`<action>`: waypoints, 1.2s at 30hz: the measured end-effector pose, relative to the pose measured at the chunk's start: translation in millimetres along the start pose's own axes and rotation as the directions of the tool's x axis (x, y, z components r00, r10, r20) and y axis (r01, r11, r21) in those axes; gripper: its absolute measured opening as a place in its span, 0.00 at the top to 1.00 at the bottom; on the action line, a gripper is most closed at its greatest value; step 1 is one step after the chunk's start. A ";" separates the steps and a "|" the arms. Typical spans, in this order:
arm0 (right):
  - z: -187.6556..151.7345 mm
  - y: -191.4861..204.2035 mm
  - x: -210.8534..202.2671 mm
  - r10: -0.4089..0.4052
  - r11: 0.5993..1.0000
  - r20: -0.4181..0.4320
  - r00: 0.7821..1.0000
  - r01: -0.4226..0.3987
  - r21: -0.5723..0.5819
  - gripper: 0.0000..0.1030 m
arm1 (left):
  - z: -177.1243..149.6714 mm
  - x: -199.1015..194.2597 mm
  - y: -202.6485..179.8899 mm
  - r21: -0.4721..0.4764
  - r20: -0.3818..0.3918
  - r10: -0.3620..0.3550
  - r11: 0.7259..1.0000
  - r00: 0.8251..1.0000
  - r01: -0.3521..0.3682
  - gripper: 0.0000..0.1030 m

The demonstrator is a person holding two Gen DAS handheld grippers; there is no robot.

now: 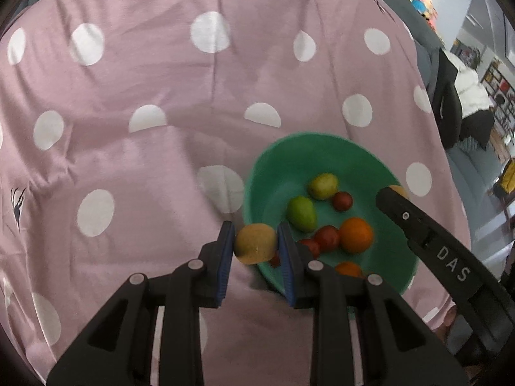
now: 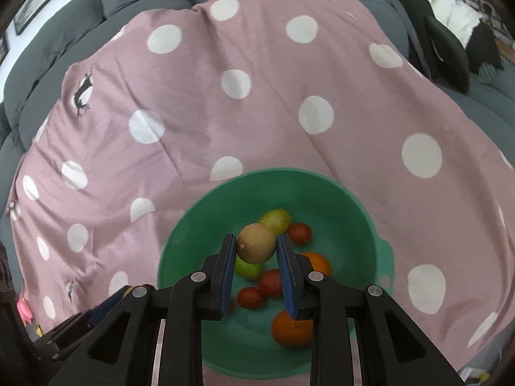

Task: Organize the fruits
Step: 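Carry both small tan fruits over the green bowl with both grippers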

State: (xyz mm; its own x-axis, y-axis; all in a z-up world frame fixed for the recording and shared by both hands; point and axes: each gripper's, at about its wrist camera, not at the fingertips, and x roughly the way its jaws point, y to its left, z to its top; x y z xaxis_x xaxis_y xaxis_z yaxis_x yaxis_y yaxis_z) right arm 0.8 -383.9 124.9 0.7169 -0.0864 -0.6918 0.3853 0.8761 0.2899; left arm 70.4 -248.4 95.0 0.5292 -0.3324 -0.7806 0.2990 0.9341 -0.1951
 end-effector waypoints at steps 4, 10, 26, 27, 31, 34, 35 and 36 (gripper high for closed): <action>0.3 -10.8 4.5 -0.033 0.999 -0.013 0.999 0.033 0.028 0.73 | 0.9 10.2 -7.1 0.008 -0.014 -0.021 1.000 1.000 0.021 0.74; -0.1 -21.7 9.3 -0.070 0.996 -0.031 0.997 0.071 0.054 0.73 | 1.6 14.9 -14.8 0.009 -0.018 -0.053 0.999 0.998 0.054 0.74; -1.1 -26.4 15.6 -0.109 0.991 -0.053 0.993 0.113 0.066 0.73 | -6.6 32.9 -36.8 0.078 -0.057 -0.039 0.996 0.998 0.043 0.74; -1.4 -26.4 16.0 -0.110 0.991 -0.056 0.992 0.113 0.065 0.73 | -7.1 33.9 -37.0 0.079 -0.058 -0.037 0.996 0.998 0.042 0.74; -2.7 -26.5 16.9 -0.112 0.991 -0.063 0.992 0.116 0.060 0.73 | -8.1 37.4 -37.8 0.081 -0.068 -0.037 0.996 0.997 0.043 0.74; -3.0 -27.0 17.2 -0.117 0.991 -0.065 0.991 0.121 0.060 0.73 | -8.7 37.3 -38.5 0.081 -0.063 -0.033 0.996 0.997 0.038 0.74; -2.8 -26.6 17.4 -0.120 0.990 -0.064 0.991 0.124 0.060 0.73 | -8.9 36.6 -38.9 0.081 -0.058 -0.035 0.996 0.998 0.039 0.74; -2.7 -26.7 16.9 -0.123 0.990 -0.062 0.990 0.127 0.060 0.73 | -9.2 35.4 -39.2 0.081 -0.056 -0.040 0.996 0.998 0.044 0.74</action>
State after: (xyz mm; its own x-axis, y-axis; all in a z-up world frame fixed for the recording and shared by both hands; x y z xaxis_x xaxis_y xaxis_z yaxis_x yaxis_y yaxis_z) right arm 1.1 -407.4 103.6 0.6264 -0.1636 -0.7621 0.5069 0.8283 0.2389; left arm 70.1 -295.6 69.5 0.4716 -0.3614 -0.8043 0.3851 0.9050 -0.1809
